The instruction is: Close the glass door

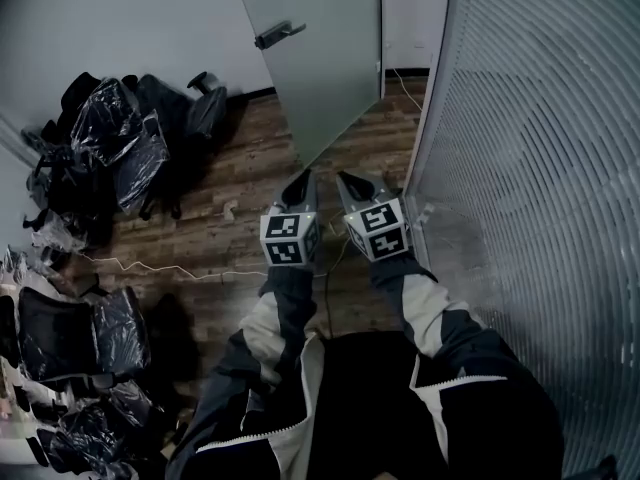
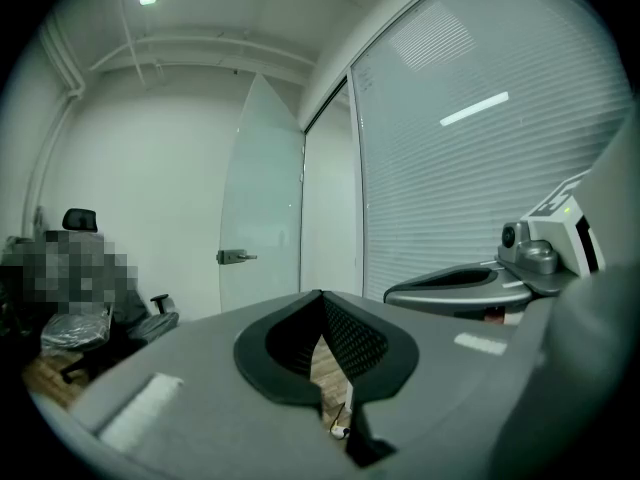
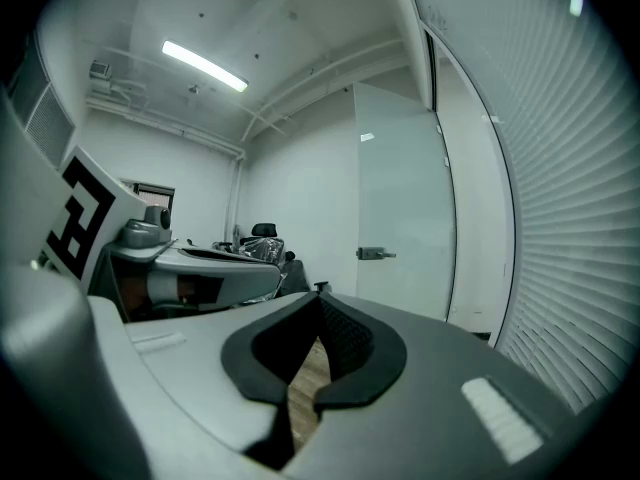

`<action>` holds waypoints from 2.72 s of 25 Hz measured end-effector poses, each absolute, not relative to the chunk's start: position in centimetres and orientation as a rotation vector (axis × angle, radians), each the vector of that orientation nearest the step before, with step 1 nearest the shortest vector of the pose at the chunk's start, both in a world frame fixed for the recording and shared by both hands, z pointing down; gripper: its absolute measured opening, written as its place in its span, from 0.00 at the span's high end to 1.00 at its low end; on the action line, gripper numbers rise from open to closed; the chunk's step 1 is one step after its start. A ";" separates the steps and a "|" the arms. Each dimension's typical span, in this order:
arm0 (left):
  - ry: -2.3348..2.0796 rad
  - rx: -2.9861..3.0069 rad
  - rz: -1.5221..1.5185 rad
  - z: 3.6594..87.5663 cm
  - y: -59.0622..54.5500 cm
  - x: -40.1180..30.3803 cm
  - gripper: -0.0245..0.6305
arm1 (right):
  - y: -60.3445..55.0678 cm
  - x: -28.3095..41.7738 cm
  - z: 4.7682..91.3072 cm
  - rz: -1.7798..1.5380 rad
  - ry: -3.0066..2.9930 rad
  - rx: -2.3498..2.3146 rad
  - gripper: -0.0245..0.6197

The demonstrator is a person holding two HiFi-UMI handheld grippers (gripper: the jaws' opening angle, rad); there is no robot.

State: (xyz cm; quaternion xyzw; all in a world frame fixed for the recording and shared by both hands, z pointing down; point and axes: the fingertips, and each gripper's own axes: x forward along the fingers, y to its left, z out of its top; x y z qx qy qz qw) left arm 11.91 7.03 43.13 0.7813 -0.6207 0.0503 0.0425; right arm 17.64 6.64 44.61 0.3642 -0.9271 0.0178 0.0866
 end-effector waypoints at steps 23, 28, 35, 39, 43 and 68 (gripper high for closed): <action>-1.846 2.432 0.080 43.6 2.5 -7.1 0.96 | 2.0 -0.3 44.0 -0.019 -2.708 1.166 0.95; -1.885 2.373 0.084 44.7 -2.3 -9.9 0.96 | -3.4 -3.1 45.0 -0.010 -2.722 1.103 0.95; -1.952 2.287 0.145 45.6 -13.3 -13.7 0.96 | -15.1 -6.5 46.1 0.019 -2.751 1.016 0.95; -1.988 2.263 0.159 45.2 -19.5 -14.4 0.96 | -21.7 -7.2 46.1 0.020 -2.771 0.990 0.95; -1.987 2.270 0.188 45.0 -24.3 -15.4 0.96 | -27.0 -8.4 45.7 0.025 -2.769 0.990 0.95; -1.494 2.670 0.153 43.7 -49.9 -25.5 0.96 | -53.8 -18.8 40.1 -0.096 -2.444 1.619 0.62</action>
